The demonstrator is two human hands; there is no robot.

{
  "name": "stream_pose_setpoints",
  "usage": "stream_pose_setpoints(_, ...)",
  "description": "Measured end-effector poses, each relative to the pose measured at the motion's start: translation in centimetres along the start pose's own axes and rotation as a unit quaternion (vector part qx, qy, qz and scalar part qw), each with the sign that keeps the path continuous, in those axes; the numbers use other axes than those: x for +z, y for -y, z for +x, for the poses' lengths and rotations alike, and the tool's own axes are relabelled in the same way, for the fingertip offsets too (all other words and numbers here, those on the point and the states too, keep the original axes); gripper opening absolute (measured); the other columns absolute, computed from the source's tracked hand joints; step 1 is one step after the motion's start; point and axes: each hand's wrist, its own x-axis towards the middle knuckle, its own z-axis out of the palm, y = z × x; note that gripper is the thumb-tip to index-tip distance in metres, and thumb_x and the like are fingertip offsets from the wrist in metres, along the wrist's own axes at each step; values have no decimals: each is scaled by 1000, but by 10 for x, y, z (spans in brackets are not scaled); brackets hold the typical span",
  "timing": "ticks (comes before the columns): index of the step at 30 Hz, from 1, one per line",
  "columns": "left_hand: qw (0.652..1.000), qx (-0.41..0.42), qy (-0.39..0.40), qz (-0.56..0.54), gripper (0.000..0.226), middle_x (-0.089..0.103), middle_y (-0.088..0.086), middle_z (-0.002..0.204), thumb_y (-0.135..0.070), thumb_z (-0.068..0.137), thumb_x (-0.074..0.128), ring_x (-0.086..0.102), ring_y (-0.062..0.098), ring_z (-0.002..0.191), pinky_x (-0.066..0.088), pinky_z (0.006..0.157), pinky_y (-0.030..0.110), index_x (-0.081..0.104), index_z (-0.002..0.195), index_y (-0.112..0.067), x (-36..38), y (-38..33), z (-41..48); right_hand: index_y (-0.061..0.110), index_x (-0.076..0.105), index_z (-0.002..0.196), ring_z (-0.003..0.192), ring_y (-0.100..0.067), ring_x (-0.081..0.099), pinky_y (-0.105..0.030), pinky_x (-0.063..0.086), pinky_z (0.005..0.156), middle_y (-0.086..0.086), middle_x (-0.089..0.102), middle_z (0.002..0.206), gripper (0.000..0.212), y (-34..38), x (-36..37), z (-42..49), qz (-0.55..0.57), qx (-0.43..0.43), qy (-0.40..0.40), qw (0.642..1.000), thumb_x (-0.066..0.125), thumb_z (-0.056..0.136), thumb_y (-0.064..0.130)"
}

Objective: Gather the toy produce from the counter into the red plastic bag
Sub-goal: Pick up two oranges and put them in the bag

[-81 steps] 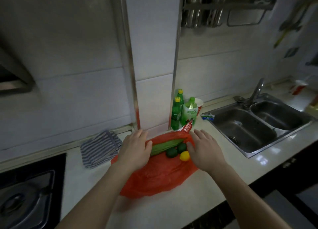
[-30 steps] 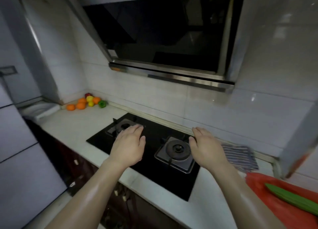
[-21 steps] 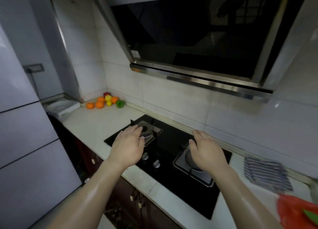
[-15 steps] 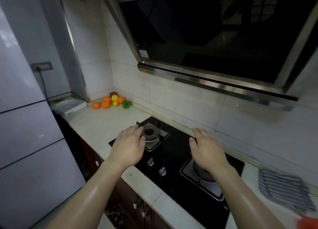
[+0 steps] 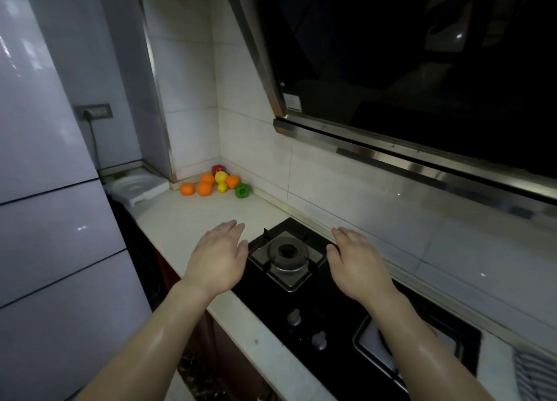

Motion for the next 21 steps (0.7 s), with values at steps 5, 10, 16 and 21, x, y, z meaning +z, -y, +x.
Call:
stream_pose_setpoints(5,1000,7,2,17,54,33,7,155,-39,99,27,26,19,144,18,119,37,36,148,-17,-19,75,27,8,41,141,134,-21,36,-30,21,113,-9,43,145,49,63,35,39,3,4,1,1000,35,99,34)
stream_pose_setpoints(10,999,17,7,26,65,36,9,153,-44,91,20,30,23,142,20,118,38,39,146,-15,-42,146,49,5,43,139,133,-23,38,-27,21,111,-11,45,144,47,124,59,72,15,18,-16,1000,38,99,29)
stream_pose_setpoints(16,999,18,19,20,66,33,9,155,-44,91,18,27,22,143,17,119,34,36,148,-15,-53,201,80,4,46,137,132,-24,40,-27,23,110,-12,47,141,51,165,82,106,26,28,-23,999,32,98,33)
stream_pose_setpoints(21,999,20,22,24,67,31,9,156,-44,90,17,26,22,144,14,119,32,35,148,-16,-53,232,118,4,48,135,130,-26,42,-31,26,110,-13,49,139,58,180,104,152,31,34,-36,998,29,92,37)
